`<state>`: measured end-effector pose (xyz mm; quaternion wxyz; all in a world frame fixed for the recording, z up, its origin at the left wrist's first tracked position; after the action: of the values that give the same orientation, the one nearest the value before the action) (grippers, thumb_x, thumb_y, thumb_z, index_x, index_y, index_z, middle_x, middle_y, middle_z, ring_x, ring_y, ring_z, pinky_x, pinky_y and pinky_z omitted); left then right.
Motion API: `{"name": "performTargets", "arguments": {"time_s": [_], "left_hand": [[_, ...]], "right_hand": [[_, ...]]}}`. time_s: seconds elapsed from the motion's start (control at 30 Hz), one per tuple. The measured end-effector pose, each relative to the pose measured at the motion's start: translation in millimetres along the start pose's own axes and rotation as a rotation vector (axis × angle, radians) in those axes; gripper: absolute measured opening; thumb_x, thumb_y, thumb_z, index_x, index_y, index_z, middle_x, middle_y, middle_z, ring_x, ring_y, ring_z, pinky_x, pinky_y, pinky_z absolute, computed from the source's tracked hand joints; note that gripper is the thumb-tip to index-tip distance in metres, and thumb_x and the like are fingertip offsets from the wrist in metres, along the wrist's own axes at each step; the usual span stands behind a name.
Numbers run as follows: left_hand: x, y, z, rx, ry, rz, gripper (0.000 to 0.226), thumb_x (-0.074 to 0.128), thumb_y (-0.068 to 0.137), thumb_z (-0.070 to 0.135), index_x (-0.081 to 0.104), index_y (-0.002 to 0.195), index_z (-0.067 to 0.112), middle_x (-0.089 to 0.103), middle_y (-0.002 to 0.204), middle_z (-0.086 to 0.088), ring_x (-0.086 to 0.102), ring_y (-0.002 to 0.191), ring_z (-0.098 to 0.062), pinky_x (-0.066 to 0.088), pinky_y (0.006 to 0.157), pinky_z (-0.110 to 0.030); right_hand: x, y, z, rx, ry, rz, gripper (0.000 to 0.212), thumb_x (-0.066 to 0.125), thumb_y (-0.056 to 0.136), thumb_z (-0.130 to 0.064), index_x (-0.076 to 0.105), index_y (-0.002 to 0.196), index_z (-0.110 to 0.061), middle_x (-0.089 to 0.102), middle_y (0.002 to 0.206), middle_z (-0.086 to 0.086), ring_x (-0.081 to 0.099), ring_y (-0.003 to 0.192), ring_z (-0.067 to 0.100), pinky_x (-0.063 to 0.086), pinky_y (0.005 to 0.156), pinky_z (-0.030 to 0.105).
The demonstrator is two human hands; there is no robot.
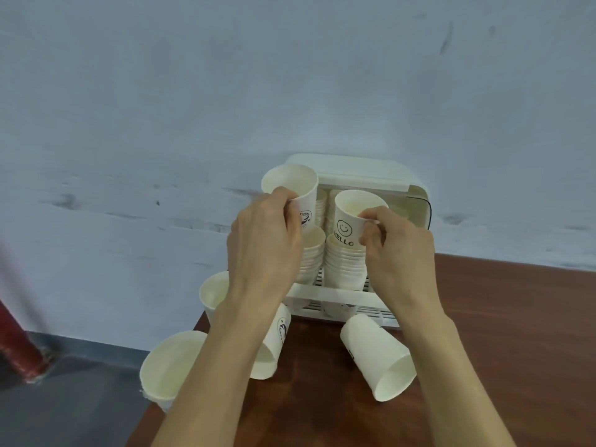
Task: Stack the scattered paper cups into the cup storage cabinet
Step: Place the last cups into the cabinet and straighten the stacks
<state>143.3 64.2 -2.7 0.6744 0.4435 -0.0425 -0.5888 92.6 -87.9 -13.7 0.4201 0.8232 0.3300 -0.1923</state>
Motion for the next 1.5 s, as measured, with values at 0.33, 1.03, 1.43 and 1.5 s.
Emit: {"name": "performTargets", "arguments": {"time_s": [0.33, 1.03, 1.43, 1.5], "left_hand": [[7.6, -1.4, -8.0, -0.038, 0.096, -0.076, 0.024, 0.042, 0.097, 0.021, 0.065, 0.098, 0.017, 0.064, 0.08, -0.002, 0.057, 0.077, -0.026, 0.05, 0.067, -0.046], [5.0, -16.1, 6.1, -0.063, 0.172, -0.246, 0.03, 0.045, 0.095, 0.026, 0.064, 0.12, 0.025, 0.068, 0.101, 0.0, 0.06, 0.095, -0.026, 0.048, 0.076, -0.037], [-69.0, -118.4, 17.9, -0.126, 0.172, -0.272, 0.027, 0.045, 0.096, 0.029, 0.06, 0.118, 0.029, 0.067, 0.106, 0.007, 0.061, 0.093, -0.012, 0.046, 0.071, -0.028], [-84.3, -134.8, 12.7, -0.164, 0.18, -0.267, 0.026, 0.044, 0.096, 0.027, 0.06, 0.117, 0.03, 0.067, 0.104, 0.008, 0.061, 0.09, -0.011, 0.047, 0.071, -0.028]], "right_hand": [[14.9, -2.3, 11.6, 0.031, -0.06, -0.111, 0.028, 0.041, 0.098, -0.016, 0.065, 0.11, -0.023, 0.068, 0.081, 0.004, 0.06, 0.079, 0.028, 0.05, 0.071, 0.043], [-10.6, -12.3, -2.6, 0.014, -0.177, -0.176, 0.041, 0.043, 0.094, -0.023, 0.049, 0.135, -0.022, 0.067, 0.091, 0.009, 0.057, 0.1, 0.033, 0.046, 0.081, 0.041], [-39.6, -119.6, -26.9, 0.111, -0.076, -0.21, 0.039, 0.047, 0.094, -0.022, 0.052, 0.133, -0.024, 0.07, 0.101, 0.003, 0.058, 0.105, 0.026, 0.044, 0.084, 0.035], [-36.7, -141.6, -21.2, 0.14, -0.112, -0.223, 0.035, 0.048, 0.094, -0.021, 0.055, 0.128, -0.026, 0.068, 0.109, 0.007, 0.058, 0.102, 0.029, 0.039, 0.073, 0.032]]}}
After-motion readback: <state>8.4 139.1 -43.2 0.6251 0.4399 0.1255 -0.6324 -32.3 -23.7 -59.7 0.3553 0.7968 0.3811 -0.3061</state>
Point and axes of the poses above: each hand's wrist, its own y-axis towards the middle knuckle, its own x-axis out of the palm, z = x × y, the point moved 1 cm from there along y, towards the middle knuckle
